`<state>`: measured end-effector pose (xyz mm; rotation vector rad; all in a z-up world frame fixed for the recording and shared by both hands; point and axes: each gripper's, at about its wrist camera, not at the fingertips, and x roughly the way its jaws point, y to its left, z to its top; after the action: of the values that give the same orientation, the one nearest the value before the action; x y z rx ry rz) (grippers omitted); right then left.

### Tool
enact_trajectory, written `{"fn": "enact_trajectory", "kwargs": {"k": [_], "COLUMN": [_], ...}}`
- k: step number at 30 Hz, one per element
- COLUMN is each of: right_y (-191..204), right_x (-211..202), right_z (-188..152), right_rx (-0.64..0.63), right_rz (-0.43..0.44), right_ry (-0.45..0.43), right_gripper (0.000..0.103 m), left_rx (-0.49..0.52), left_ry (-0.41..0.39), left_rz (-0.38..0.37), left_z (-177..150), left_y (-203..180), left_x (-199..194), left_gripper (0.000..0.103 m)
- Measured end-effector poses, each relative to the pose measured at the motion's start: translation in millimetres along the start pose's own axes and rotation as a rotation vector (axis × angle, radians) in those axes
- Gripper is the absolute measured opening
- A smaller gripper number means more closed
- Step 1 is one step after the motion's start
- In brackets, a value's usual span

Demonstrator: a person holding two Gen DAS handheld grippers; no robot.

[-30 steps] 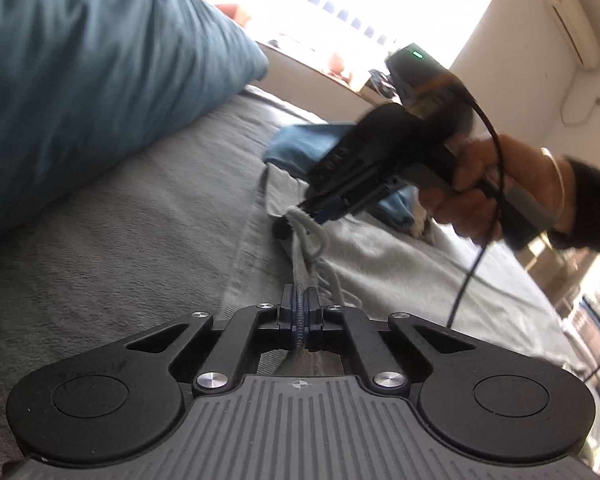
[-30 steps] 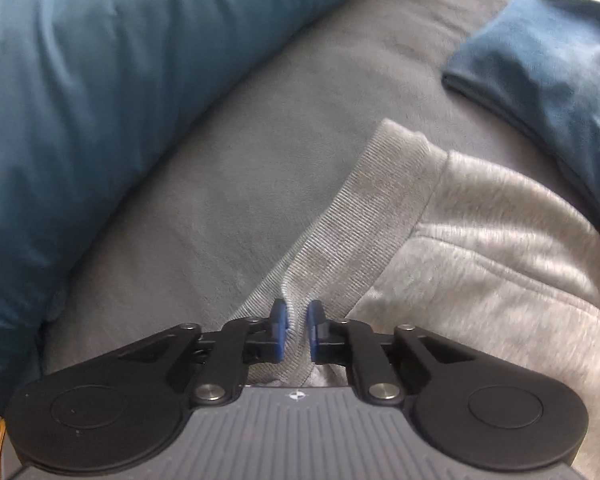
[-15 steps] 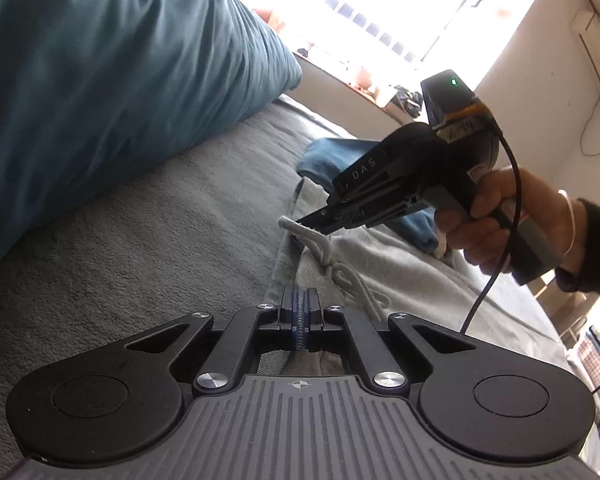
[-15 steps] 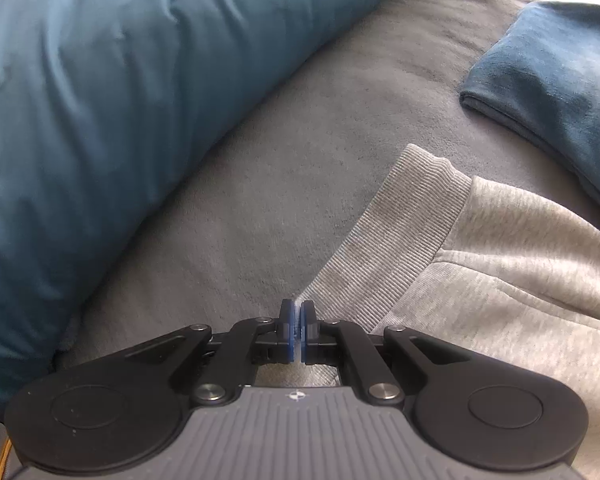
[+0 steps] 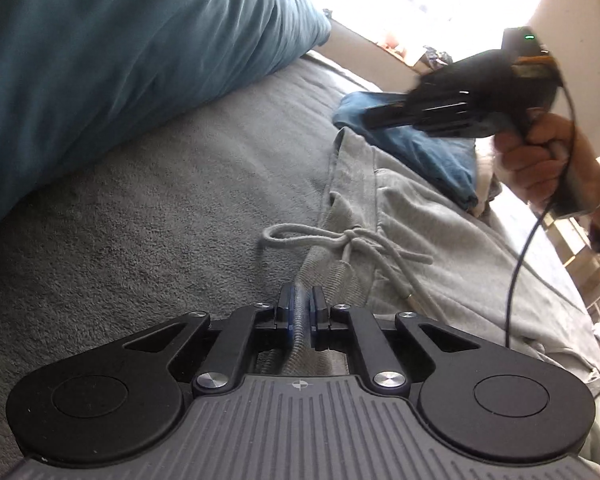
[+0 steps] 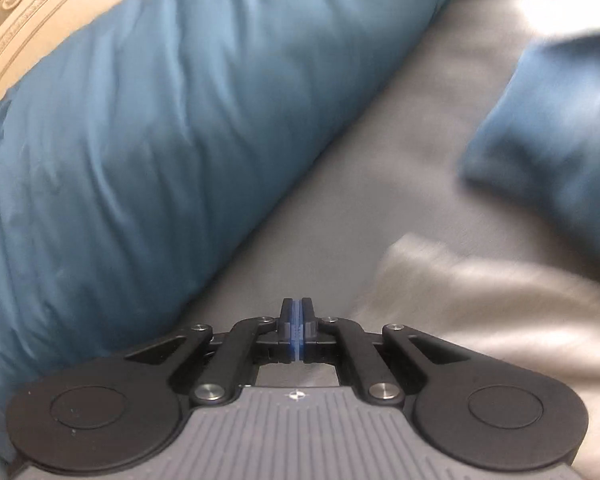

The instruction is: Fold clothes

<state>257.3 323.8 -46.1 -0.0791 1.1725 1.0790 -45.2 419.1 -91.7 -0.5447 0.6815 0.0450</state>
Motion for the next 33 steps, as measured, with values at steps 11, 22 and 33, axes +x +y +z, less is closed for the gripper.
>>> {"fn": "enact_trajectory", "kwargs": {"k": [11, 22, 33], "right_y": [-43, -124, -115], "right_x": [33, -182, -252], "right_z": [2, -9, -82], "right_rx": [0.088, 0.093, -0.353], "right_rz": [-0.071, -0.192, -0.329], "right_ry": [-0.047, -0.213, -0.095], "right_gripper": [0.0, 0.005, 0.035], "left_rx": [-0.02, -0.065, 0.102], "left_ry": [0.048, -0.103, -0.052], "left_rz": [0.045, 0.202, 0.083], "left_z": [8, 22, 66], "left_y": [-2, -29, -140], "left_x": [3, -35, 48], "left_gripper": [0.017, 0.037, 0.043]}}
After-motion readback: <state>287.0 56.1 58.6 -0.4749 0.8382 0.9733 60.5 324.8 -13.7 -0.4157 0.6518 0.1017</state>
